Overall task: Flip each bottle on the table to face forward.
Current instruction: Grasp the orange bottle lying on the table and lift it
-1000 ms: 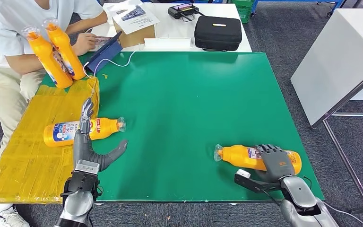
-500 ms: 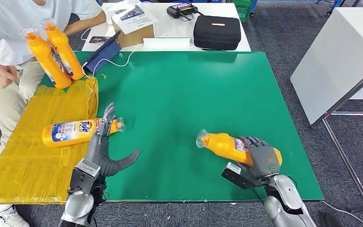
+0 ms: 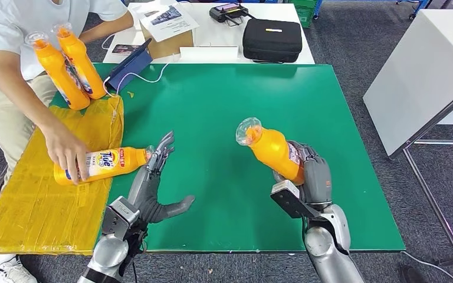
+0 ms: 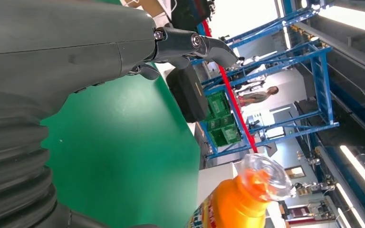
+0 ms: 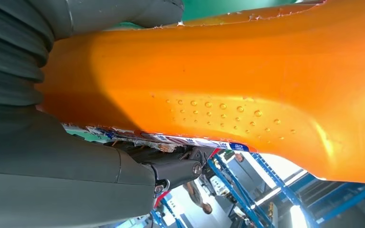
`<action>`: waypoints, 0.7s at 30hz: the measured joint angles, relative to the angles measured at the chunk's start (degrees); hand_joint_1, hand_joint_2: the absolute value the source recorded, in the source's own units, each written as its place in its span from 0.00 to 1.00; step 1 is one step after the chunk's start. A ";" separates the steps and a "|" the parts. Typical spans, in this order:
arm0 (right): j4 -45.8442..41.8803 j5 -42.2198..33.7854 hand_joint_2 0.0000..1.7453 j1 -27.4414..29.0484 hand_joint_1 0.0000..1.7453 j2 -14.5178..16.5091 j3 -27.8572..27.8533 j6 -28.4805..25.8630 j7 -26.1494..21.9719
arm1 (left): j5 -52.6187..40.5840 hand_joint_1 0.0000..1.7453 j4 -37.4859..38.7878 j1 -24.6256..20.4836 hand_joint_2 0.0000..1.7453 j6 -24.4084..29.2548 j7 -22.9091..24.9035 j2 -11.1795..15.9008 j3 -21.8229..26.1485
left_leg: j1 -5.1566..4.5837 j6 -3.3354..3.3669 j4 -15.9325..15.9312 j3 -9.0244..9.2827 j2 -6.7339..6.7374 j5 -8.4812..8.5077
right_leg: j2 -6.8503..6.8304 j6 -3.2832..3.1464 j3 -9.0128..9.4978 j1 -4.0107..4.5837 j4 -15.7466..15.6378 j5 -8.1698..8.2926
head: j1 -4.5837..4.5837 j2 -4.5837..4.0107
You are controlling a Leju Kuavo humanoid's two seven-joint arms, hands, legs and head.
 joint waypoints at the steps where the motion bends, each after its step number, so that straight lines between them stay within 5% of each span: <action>1: 0.00 -0.75 1.00 -0.03 1.00 0.31 -0.06 0.02 -0.37 | 0.18 0.00 0.22 -0.16 1.00 -0.18 0.09 0.01 -0.07 | 0.00 0.00 0.00 0.00 0.00 0.00 | 0.00 0.00 0.00 0.00 0.00 0.00 | -0.01 0.00; 9: 0.70 -5.19 1.00 -0.89 1.00 4.03 1.00 4.13 -1.96 | 1.28 0.00 2.50 -2.19 1.00 -1.37 0.57 -0.01 -1.76 | 0.03 -0.01 -0.01 0.00 0.02 0.00 | 0.01 0.00 -0.02 0.03 0.02 0.00 | 0.00 0.00; 21: 6.69 -8.35 1.00 -3.53 1.00 9.98 11.84 9.23 -4.22 | 2.70 0.00 6.24 -5.00 1.00 -2.21 1.22 -0.58 -2.47 | 0.03 -0.01 -0.01 -0.04 0.02 0.01 | 0.00 -0.02 -0.07 0.02 0.03 -0.01 | 0.01 0.00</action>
